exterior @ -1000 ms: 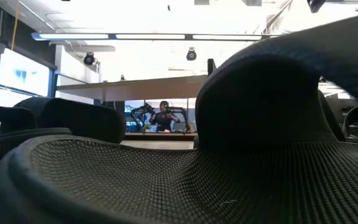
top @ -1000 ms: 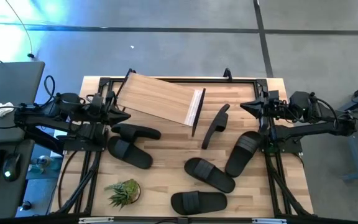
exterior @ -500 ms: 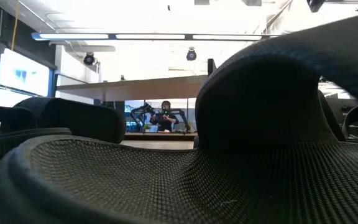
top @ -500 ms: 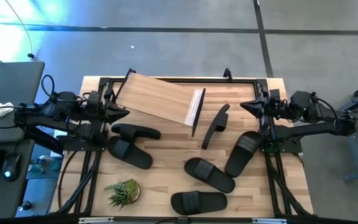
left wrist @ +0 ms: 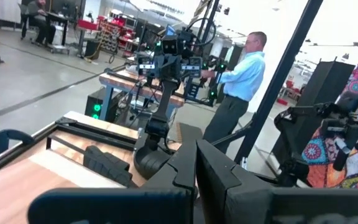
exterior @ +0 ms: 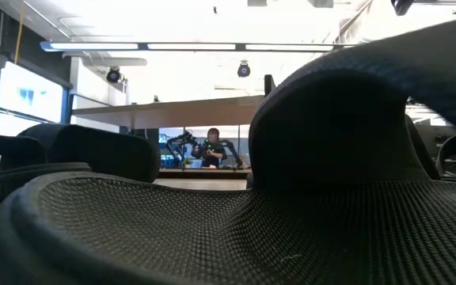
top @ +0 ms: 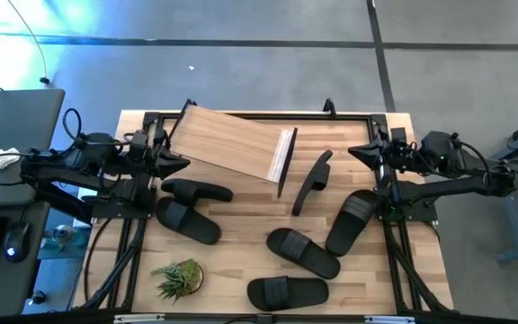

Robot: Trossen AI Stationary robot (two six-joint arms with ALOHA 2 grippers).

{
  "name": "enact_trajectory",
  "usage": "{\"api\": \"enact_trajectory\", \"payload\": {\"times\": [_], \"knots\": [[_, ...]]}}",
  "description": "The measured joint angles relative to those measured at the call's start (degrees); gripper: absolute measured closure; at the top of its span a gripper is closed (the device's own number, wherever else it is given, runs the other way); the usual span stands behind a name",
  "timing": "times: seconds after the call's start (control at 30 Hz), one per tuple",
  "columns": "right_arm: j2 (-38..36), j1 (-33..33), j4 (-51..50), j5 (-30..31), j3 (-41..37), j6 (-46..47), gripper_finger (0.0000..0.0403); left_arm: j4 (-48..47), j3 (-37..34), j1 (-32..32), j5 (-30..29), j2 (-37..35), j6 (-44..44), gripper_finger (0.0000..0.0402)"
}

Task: Pick and place slides into the shelf
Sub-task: Adjust the shelf

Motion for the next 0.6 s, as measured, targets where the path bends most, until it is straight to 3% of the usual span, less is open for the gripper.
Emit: {"api": "enact_trajectory", "payload": {"times": [0.6], "knots": [[0.0, 0.0, -0.2, 0.0, 0.0, -0.9, 0.0402, 0.0, 0.0, 0.0, 0.0, 5.7, -1.0, 0.0401]]}}
